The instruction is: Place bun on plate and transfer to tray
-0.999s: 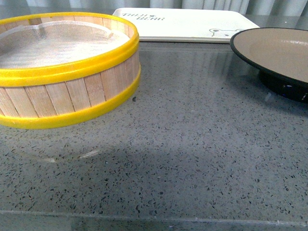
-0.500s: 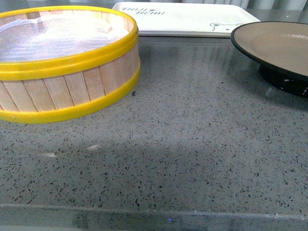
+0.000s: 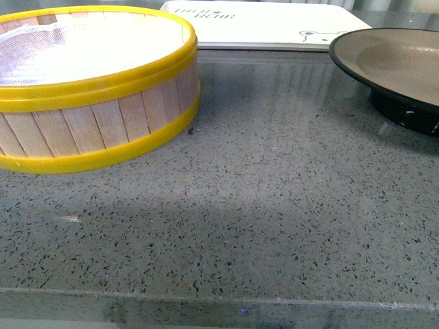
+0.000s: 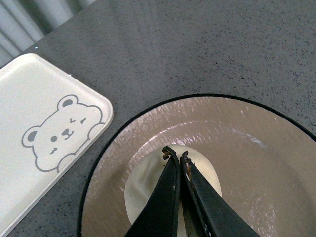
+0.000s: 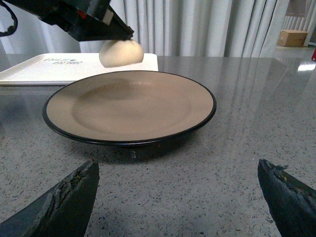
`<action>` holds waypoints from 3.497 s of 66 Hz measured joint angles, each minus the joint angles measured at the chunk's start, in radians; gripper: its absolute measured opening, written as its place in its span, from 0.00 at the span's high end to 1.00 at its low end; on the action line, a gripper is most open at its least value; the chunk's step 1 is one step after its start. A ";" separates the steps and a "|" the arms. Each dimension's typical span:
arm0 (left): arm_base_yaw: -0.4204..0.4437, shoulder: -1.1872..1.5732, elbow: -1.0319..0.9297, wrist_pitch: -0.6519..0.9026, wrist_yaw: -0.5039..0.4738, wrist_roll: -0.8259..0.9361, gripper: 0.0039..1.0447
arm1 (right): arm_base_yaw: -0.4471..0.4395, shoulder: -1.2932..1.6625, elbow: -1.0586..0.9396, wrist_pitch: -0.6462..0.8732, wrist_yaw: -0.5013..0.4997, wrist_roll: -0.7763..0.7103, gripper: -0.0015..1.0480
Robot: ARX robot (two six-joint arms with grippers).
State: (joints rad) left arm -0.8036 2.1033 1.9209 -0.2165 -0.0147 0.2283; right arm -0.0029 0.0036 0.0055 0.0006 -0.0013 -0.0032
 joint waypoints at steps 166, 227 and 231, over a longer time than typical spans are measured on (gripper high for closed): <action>0.412 -0.805 -0.827 0.256 -0.140 -0.149 0.06 | 0.000 0.000 0.000 0.000 0.000 0.000 0.09; 0.774 -1.440 -1.723 0.674 0.006 -0.230 0.96 | 0.000 0.000 0.000 0.000 0.000 0.000 0.09; 0.792 -1.467 -1.746 0.674 0.011 -0.230 0.96 | 0.000 0.000 0.000 0.000 0.000 0.000 0.09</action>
State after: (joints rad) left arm -0.0113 0.6361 0.1749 0.4572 -0.0040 -0.0021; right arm -0.0029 0.0036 0.0055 0.0006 -0.0013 -0.0032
